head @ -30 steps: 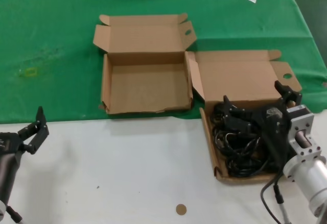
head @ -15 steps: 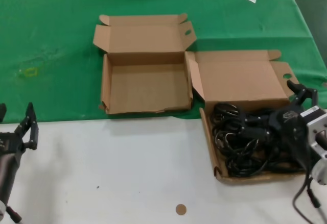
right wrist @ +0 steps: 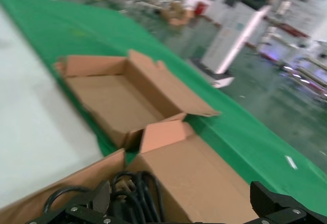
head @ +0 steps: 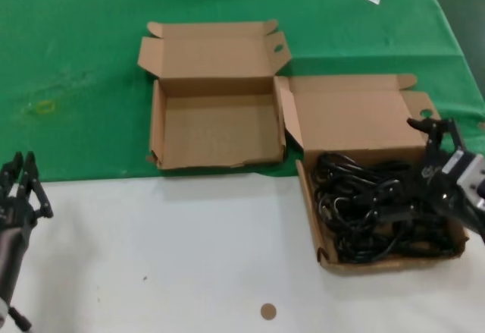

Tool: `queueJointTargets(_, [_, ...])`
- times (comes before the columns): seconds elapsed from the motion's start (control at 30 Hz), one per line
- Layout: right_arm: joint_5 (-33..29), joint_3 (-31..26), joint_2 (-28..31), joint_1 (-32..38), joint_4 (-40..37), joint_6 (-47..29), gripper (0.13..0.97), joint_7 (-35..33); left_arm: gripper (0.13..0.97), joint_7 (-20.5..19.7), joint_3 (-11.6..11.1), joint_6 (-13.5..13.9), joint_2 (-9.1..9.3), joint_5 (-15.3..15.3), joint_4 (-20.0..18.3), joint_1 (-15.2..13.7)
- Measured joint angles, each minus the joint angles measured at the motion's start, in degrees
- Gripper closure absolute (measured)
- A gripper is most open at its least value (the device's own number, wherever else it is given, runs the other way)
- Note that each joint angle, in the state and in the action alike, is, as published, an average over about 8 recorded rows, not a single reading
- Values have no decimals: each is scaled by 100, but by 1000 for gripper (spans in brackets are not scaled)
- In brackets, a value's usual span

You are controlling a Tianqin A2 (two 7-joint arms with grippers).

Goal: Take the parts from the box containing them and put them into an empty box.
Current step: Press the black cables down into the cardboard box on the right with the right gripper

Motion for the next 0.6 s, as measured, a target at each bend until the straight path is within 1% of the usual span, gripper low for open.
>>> queueJointTargets(0.1, [-360,-462,270,543,-77,-386,129,312,873,0,0,0,0,0,0,0])
queueJointTargets(0.17, [-761,-676,393,865,-147,-734,129,618,891,0,0,0,0,0,0,0])
queueJointTargets(0.23, [-1222,-770,457,1121,-233,-1146,129,940,909,0,0,0,0,0,0,0])
queueJointTargets(0.4, [-2176,-645,430,1506,-489,-2250,129,1464,945,0,0,0,0,0,0,0])
queueJointTargets(0.5, [-2527,-468,335,1658,-673,-2899,129,1531,948,0,0,0,0,0,0,0])
queueJointTargets(0.6, [-2757,-274,193,1789,-884,-3516,129,1449,951,0,0,0,0,0,0,0])
